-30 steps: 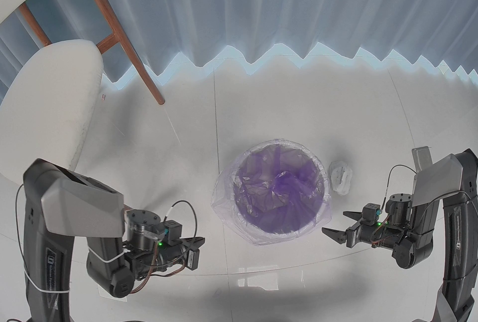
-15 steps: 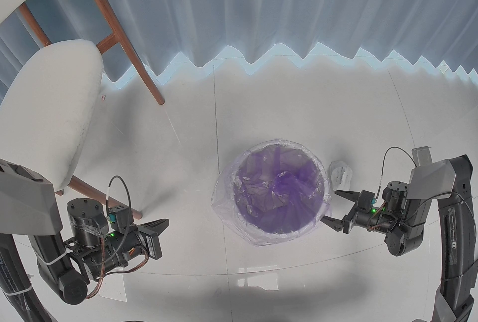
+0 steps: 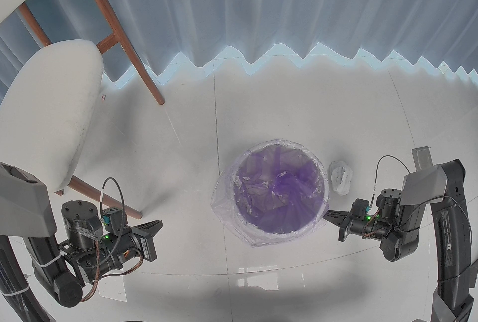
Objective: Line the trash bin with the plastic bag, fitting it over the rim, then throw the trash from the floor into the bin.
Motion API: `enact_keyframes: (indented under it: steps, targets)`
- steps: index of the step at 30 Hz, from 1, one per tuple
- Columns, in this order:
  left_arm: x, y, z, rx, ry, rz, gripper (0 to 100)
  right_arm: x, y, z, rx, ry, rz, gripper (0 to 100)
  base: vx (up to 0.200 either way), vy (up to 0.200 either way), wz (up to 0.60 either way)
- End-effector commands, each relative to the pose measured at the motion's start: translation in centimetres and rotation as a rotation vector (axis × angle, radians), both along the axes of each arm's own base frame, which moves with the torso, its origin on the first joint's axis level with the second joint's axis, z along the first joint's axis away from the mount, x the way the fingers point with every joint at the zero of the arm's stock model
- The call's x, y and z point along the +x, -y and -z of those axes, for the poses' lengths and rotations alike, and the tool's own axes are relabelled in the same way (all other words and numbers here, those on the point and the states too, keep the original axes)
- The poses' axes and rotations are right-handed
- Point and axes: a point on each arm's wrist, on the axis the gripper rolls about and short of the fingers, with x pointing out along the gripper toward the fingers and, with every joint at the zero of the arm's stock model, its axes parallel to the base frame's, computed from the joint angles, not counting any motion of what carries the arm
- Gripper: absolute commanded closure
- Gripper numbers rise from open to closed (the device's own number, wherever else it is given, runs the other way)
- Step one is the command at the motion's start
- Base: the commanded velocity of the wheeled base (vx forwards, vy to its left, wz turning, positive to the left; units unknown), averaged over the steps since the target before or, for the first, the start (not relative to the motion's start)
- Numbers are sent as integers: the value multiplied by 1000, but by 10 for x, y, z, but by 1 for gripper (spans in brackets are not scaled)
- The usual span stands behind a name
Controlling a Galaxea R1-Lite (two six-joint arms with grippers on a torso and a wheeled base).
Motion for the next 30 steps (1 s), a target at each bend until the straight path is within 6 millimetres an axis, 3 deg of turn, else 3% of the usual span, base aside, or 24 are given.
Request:
enact_keyframes:
  steps: [1,11,19,20,24,28,30]
  targets:
    - [-3,1,1,4,-10,10,100,0,-2,11,50,-76,17,100,0,0,0]
    - [-7,7,0,3,-7,38,100,10,-4,1,96,-347,65,100,0,0,0]
    - [-6,8,-2,-19,-5,36,100,13,-5,-2,88,-397,70,100,0,0,0]
    - [-7,8,-1,-26,-14,34,100,12,-5,-1,87,-398,72,0,0,0,0]
    - [-5,9,0,-56,-34,31,100,9,-1,-2,78,-373,93,0,0,0,0]
    - [15,12,0,-82,4,45,100,-6,9,-19,102,-300,116,0,0,0,0]
    - [30,16,4,-87,22,76,100,-26,16,-29,116,-274,134,0,0,0,0]
